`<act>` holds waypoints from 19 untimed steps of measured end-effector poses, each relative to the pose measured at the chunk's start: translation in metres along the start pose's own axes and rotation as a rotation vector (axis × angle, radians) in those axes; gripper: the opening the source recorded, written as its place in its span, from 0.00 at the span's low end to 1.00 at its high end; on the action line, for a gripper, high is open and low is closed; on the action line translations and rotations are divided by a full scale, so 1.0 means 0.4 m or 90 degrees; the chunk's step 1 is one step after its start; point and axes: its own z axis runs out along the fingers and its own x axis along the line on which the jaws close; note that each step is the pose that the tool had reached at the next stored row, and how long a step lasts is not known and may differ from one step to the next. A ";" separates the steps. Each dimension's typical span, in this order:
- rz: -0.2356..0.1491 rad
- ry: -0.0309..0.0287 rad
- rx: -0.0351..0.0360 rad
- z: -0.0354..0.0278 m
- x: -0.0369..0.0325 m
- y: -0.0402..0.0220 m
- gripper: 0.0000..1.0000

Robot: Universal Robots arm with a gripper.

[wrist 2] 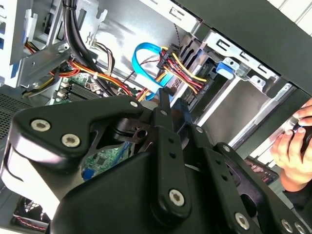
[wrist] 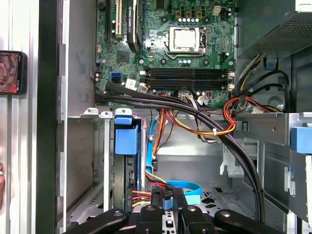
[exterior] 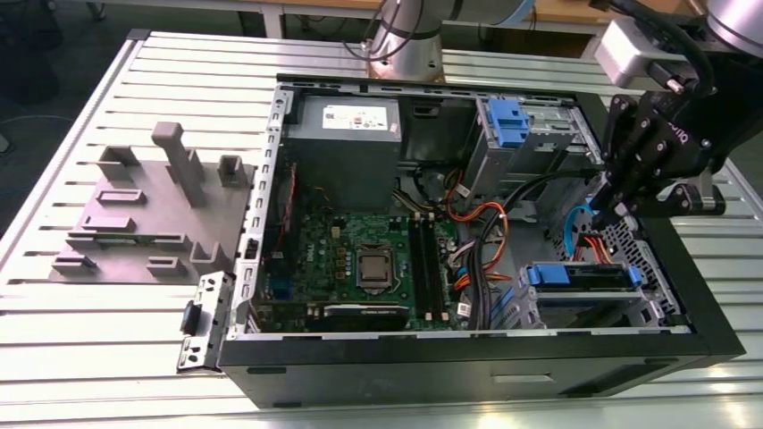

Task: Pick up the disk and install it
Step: 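Insert the second disk wire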

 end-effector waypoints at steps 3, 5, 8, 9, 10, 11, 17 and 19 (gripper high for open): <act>0.000 0.0010 0.0000 0.006 0.000 0.000 0.24; 0.000 0.0028 0.0001 0.010 0.000 0.000 0.24; 0.000 0.0090 0.0001 0.016 0.000 0.000 0.24; 0.000 0.0118 0.0001 0.018 0.000 0.000 0.24; 0.000 0.0149 0.0001 0.020 0.000 0.000 0.24; 0.000 0.0176 0.0001 0.022 0.000 0.000 0.24; -0.001 0.0227 0.0002 0.027 0.000 0.000 0.16; -0.002 0.0227 0.0002 0.027 0.003 0.000 0.16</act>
